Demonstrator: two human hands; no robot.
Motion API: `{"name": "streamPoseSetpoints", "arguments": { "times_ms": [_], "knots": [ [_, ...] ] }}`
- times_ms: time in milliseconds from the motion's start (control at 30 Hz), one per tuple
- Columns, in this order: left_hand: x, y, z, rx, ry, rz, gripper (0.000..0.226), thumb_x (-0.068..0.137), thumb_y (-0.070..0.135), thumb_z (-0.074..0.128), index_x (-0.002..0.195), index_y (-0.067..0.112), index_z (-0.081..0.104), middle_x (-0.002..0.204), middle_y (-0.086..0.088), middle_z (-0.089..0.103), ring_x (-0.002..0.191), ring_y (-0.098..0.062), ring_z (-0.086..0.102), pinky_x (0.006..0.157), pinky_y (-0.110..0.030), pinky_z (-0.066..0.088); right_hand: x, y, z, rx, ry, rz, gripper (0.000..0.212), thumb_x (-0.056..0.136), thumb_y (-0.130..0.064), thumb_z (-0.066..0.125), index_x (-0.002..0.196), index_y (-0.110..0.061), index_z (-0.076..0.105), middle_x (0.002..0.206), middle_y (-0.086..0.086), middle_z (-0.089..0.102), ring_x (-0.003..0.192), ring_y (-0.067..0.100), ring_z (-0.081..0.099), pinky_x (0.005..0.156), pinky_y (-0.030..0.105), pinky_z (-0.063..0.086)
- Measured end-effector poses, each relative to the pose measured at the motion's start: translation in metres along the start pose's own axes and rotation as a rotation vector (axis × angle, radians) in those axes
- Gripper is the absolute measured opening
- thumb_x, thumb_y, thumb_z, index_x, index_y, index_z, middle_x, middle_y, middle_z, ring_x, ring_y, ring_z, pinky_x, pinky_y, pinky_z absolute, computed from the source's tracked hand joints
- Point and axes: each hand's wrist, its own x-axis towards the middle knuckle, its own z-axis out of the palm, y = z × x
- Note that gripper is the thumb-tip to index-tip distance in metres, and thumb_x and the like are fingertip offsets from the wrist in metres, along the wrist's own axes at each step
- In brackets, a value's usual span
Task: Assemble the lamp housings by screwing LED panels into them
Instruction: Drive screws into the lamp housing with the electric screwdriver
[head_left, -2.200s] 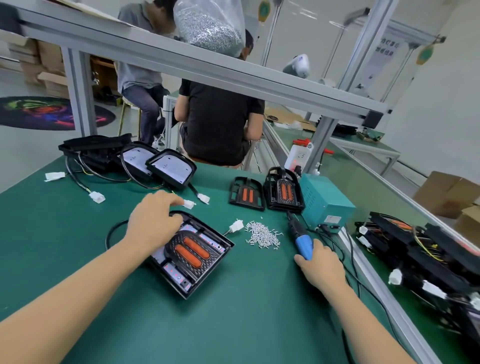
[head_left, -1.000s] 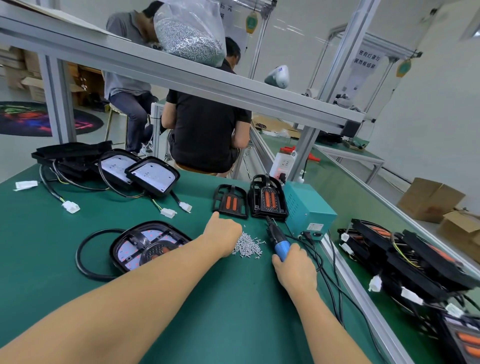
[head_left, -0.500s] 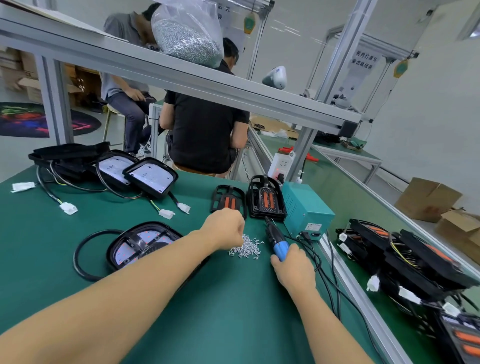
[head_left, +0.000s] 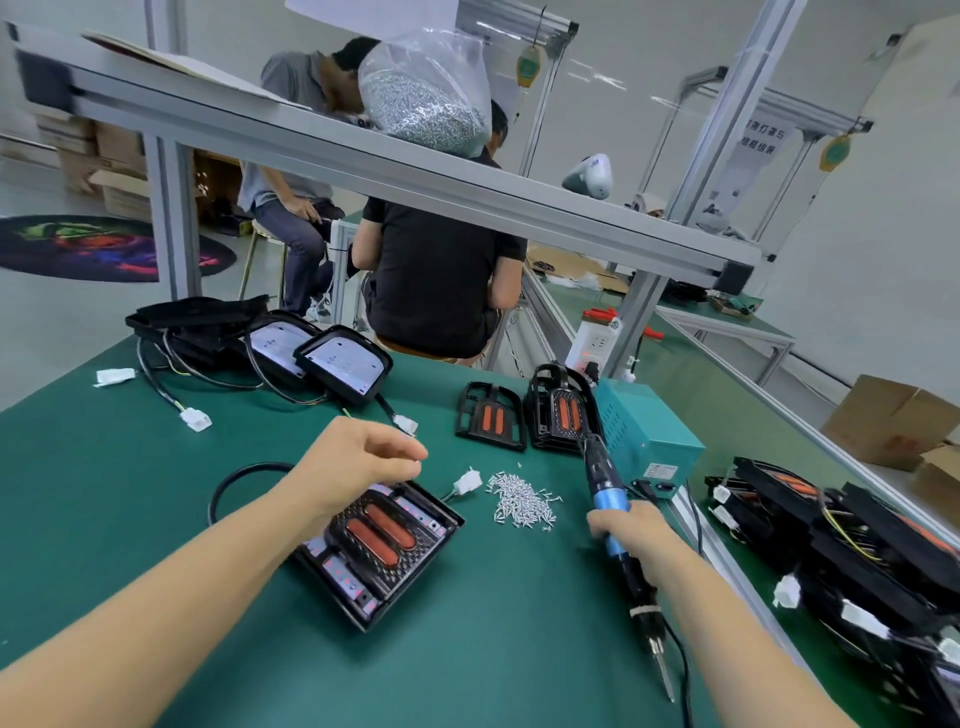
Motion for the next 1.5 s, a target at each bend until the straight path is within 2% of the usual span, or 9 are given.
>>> {"name": "streamPoseSetpoints", "arguments": {
  "times_ms": [167, 267, 367, 533, 600, 700, 867, 1100, 1500],
  "knots": [
    [-0.018, -0.007, -0.015, -0.105, 0.041, -0.044, 0.017, 0.074, -0.004, 0.075, 0.078, 0.012, 0.075, 0.072, -0.005, 0.072, 0.062, -0.008, 0.061, 0.058, -0.013, 0.048, -0.027, -0.033, -0.015, 0.534, -0.161, 0.035, 0.012, 0.078, -0.001, 0.066, 0.08, -0.007, 0.055, 0.062, 0.007, 0.054, 0.049, 0.018, 0.047, 0.049, 0.024, 0.042],
    [-0.023, -0.011, -0.016, -0.167, 0.065, -0.076, 0.011, 0.075, 0.0, 0.075, 0.079, 0.01, 0.074, 0.072, -0.008, 0.072, 0.059, -0.008, 0.059, 0.06, -0.015, 0.048, -0.055, -0.063, -0.02, 0.917, -0.262, -0.111, 0.014, 0.079, -0.003, 0.065, 0.079, -0.013, 0.056, 0.055, 0.0, 0.055, 0.043, 0.011, 0.05, 0.043, 0.019, 0.046],
    [-0.027, -0.013, -0.013, -0.27, 0.075, -0.093, 0.014, 0.08, -0.001, 0.069, 0.078, 0.011, 0.076, 0.073, -0.011, 0.072, 0.057, -0.007, 0.058, 0.056, -0.014, 0.049, -0.087, -0.091, -0.02, 1.21, -0.262, -0.299, 0.024, 0.068, -0.007, 0.069, 0.088, -0.013, 0.057, 0.06, -0.001, 0.058, 0.049, 0.01, 0.054, 0.05, 0.02, 0.051],
    [-0.035, -0.012, -0.005, -0.477, 0.06, -0.147, 0.011, 0.079, -0.001, 0.066, 0.083, 0.005, 0.074, 0.075, -0.011, 0.072, 0.058, -0.008, 0.06, 0.055, -0.017, 0.052, -0.124, -0.12, -0.002, 1.554, -0.231, -0.424, 0.01, 0.086, -0.007, 0.061, 0.09, -0.015, 0.057, 0.06, -0.004, 0.056, 0.048, 0.006, 0.051, 0.053, 0.02, 0.05],
    [-0.039, -0.01, -0.003, -0.558, 0.046, -0.169, 0.012, 0.072, 0.0, 0.068, 0.083, 0.002, 0.074, 0.076, -0.013, 0.071, 0.057, -0.01, 0.061, 0.055, -0.018, 0.052, -0.135, -0.127, 0.01, 1.598, -0.208, -0.503, 0.014, 0.081, -0.007, 0.062, 0.089, -0.016, 0.056, 0.059, -0.005, 0.054, 0.047, 0.006, 0.05, 0.054, 0.019, 0.049],
    [-0.044, -0.007, -0.001, -0.658, 0.026, -0.195, 0.015, 0.064, 0.001, 0.069, 0.077, 0.002, 0.076, 0.075, -0.015, 0.071, 0.055, -0.011, 0.061, 0.055, -0.019, 0.054, -0.146, -0.135, 0.028, 1.595, -0.167, -0.593, 0.015, 0.089, -0.003, 0.054, 0.087, -0.018, 0.055, 0.058, -0.006, 0.05, 0.048, 0.006, 0.048, 0.054, 0.019, 0.046],
    [-0.046, -0.008, -0.001, -0.756, 0.031, -0.212, 0.014, 0.065, 0.001, 0.067, 0.077, 0.001, 0.075, 0.073, -0.013, 0.07, 0.054, -0.011, 0.061, 0.053, -0.02, 0.054, -0.156, -0.145, 0.046, 1.594, -0.135, -0.63, 0.02, 0.092, 0.0, 0.05, 0.089, -0.019, 0.055, 0.058, -0.006, 0.048, 0.049, 0.007, 0.047, 0.052, 0.019, 0.045],
    [-0.049, -0.009, -0.002, -0.767, 0.036, -0.227, 0.022, 0.068, 0.004, 0.067, 0.088, -0.003, 0.069, 0.072, -0.012, 0.069, 0.056, -0.012, 0.059, 0.052, -0.021, 0.053, -0.158, -0.147, 0.056, 1.562, -0.157, -0.698, 0.018, 0.083, -0.001, 0.056, 0.09, -0.018, 0.055, 0.063, -0.005, 0.049, 0.05, 0.007, 0.049, 0.054, 0.02, 0.046],
    [-0.049, -0.012, 0.001, -0.801, 0.045, -0.214, 0.023, 0.068, 0.005, 0.066, 0.089, -0.005, 0.069, 0.071, -0.012, 0.069, 0.056, -0.012, 0.059, 0.054, -0.021, 0.054, -0.158, -0.144, 0.061, 1.515, -0.126, -0.715, 0.018, 0.085, -0.003, 0.057, 0.092, -0.019, 0.054, 0.059, -0.007, 0.049, 0.05, 0.006, 0.048, 0.055, 0.02, 0.046]
  ]
}}
